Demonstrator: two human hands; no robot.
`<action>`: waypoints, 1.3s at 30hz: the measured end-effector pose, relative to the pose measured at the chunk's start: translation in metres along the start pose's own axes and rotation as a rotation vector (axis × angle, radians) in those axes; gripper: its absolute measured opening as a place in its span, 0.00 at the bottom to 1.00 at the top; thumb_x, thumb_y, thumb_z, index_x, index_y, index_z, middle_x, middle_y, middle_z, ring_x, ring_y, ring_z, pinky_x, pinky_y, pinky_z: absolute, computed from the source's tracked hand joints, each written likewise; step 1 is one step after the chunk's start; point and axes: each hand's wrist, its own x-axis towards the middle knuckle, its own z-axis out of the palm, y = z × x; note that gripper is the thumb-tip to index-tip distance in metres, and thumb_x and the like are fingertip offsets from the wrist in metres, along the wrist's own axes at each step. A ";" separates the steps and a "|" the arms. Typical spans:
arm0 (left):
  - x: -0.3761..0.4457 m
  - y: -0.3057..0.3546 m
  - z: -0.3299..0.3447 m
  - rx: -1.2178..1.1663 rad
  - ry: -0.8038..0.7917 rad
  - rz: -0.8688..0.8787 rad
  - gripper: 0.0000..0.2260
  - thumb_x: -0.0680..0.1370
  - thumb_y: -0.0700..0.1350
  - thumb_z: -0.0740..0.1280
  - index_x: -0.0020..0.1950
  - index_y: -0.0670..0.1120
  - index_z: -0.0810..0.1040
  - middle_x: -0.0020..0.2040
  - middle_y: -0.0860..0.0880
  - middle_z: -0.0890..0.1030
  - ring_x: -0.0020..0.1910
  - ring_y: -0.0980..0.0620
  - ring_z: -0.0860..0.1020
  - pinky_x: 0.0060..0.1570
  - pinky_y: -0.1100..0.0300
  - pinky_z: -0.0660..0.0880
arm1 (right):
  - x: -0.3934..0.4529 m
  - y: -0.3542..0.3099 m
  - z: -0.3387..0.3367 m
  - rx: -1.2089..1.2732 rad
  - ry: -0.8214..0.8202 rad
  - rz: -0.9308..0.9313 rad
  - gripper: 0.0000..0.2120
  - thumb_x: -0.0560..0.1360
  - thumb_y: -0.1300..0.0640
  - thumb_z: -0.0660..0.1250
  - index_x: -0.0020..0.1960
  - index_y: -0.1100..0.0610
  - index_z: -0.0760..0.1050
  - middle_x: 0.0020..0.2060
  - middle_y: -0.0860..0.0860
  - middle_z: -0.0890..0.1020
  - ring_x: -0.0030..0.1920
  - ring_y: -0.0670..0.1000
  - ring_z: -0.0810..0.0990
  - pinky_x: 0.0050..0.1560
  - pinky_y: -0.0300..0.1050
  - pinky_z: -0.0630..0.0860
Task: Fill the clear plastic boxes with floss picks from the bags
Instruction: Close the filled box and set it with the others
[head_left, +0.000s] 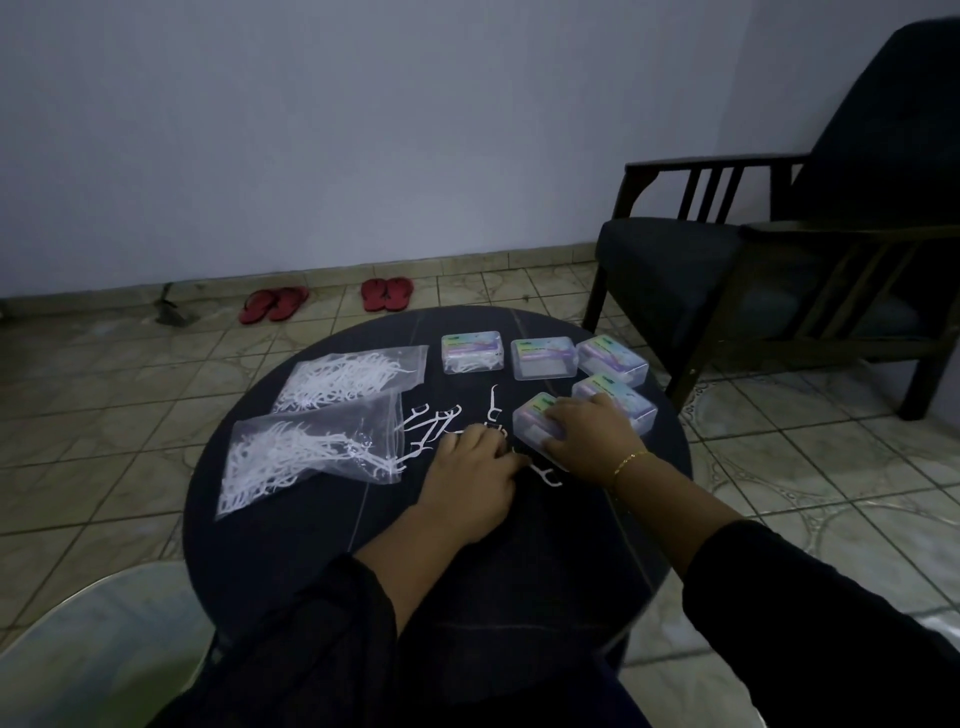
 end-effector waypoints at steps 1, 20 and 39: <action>-0.002 -0.005 0.000 0.033 0.020 -0.012 0.18 0.73 0.50 0.55 0.56 0.57 0.81 0.48 0.53 0.76 0.53 0.50 0.72 0.48 0.55 0.64 | -0.001 0.000 0.000 0.004 -0.001 -0.001 0.18 0.77 0.42 0.59 0.60 0.52 0.75 0.58 0.50 0.76 0.65 0.55 0.67 0.64 0.52 0.68; 0.035 0.008 -0.010 -0.553 -0.237 -0.441 0.41 0.74 0.59 0.67 0.78 0.56 0.46 0.75 0.46 0.57 0.72 0.44 0.55 0.70 0.51 0.53 | -0.025 -0.007 0.010 -0.271 0.031 -0.231 0.21 0.78 0.52 0.62 0.69 0.56 0.66 0.67 0.55 0.70 0.68 0.54 0.67 0.70 0.50 0.64; 0.039 0.012 -0.020 -0.558 -0.301 -0.546 0.40 0.75 0.55 0.69 0.78 0.52 0.48 0.76 0.44 0.56 0.73 0.41 0.55 0.71 0.49 0.54 | -0.026 -0.017 -0.009 -0.389 -0.115 -0.258 0.21 0.78 0.54 0.64 0.69 0.57 0.65 0.65 0.57 0.72 0.65 0.57 0.71 0.64 0.52 0.70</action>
